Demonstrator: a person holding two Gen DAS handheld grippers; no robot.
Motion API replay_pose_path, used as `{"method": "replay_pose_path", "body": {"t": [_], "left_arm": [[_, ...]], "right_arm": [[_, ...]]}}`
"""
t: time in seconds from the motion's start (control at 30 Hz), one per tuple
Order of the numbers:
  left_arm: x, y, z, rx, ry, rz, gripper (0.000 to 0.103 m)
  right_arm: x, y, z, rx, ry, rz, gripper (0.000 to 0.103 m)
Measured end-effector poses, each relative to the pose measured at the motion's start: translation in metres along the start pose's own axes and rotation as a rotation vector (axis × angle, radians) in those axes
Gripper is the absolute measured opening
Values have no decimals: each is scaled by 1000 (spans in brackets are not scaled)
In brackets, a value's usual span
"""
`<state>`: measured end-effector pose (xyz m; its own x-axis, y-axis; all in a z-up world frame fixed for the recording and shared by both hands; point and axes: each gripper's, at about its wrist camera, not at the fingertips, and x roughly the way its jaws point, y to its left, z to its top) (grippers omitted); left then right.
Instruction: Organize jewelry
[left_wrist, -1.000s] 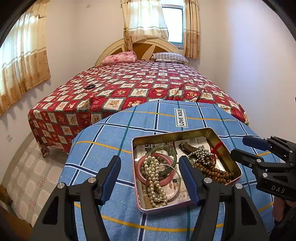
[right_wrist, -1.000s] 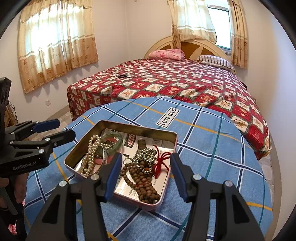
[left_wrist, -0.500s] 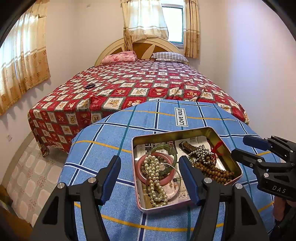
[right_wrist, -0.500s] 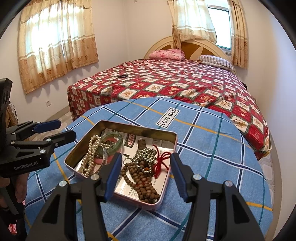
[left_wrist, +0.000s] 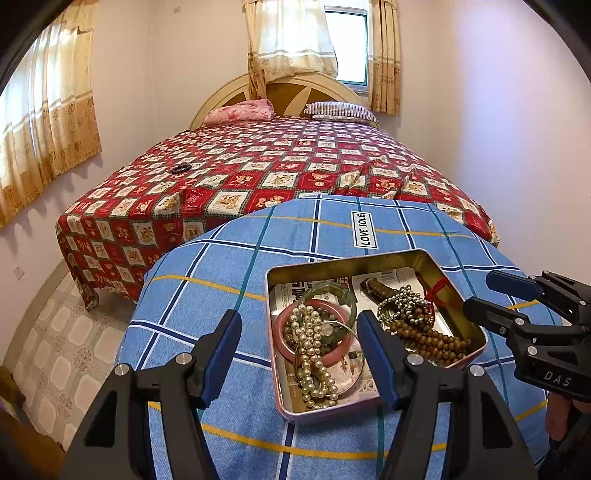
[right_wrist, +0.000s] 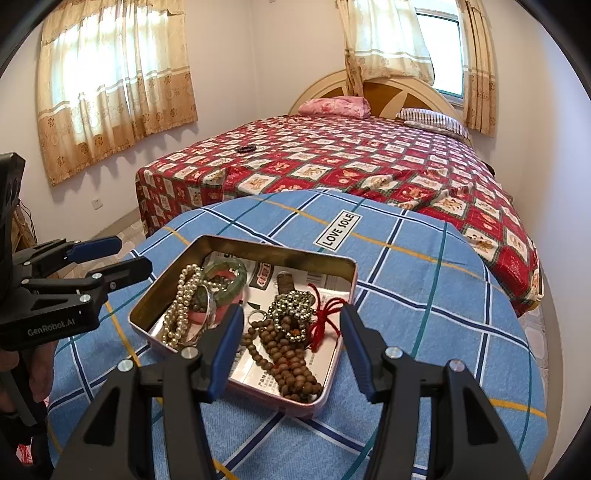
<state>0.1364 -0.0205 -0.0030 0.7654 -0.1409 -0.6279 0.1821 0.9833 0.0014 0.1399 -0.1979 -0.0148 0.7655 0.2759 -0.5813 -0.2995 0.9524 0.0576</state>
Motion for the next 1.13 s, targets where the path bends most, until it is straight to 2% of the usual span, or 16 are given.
{"method": "replay_pose_path", "body": {"t": [0.37,0.6,0.83,1.13], "left_arm": [[-1,-4,-1,17,-9,19,66],[-2,0,1,-12,-7,11,66],[-3,4,3,-26,-17,51,79],[-6,6,2,-18,-42,65,80]], "right_arm": [[0,-1,-2,0,-6,-1,57],[-2,-2,0,-2,-10,-1,57],[-2,-3,1,-4,-8,2,57],[-2,-4,2,-2,-7,-3,57]]}}
